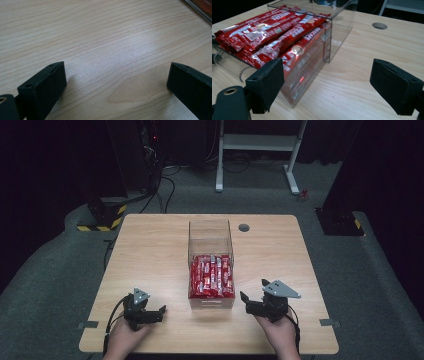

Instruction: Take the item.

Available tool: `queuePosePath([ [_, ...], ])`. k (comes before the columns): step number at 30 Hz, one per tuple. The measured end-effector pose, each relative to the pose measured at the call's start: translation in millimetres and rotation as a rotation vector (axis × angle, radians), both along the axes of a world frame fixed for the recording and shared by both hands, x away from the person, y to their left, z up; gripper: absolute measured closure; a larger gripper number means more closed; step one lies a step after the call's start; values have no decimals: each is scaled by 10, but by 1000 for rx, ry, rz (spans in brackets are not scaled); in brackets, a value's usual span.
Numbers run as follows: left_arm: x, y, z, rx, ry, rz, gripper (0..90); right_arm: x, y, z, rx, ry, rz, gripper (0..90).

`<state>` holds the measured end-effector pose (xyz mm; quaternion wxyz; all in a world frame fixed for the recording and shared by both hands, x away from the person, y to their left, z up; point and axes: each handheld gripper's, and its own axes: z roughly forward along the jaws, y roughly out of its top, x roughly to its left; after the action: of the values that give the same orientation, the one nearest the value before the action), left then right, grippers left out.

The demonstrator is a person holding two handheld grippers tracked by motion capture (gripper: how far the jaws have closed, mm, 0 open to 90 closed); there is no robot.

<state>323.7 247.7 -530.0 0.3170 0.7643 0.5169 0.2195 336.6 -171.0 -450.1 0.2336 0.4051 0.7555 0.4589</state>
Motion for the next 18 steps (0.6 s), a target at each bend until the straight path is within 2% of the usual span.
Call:
queuePosePath([
  [5,-1,-5,-2,-5,1,0,26,84,108,85,-3,5,19,126],
  [18,-6,-9,-4,-8,3,-3,21,174,250,140,4,10,55,141],
])
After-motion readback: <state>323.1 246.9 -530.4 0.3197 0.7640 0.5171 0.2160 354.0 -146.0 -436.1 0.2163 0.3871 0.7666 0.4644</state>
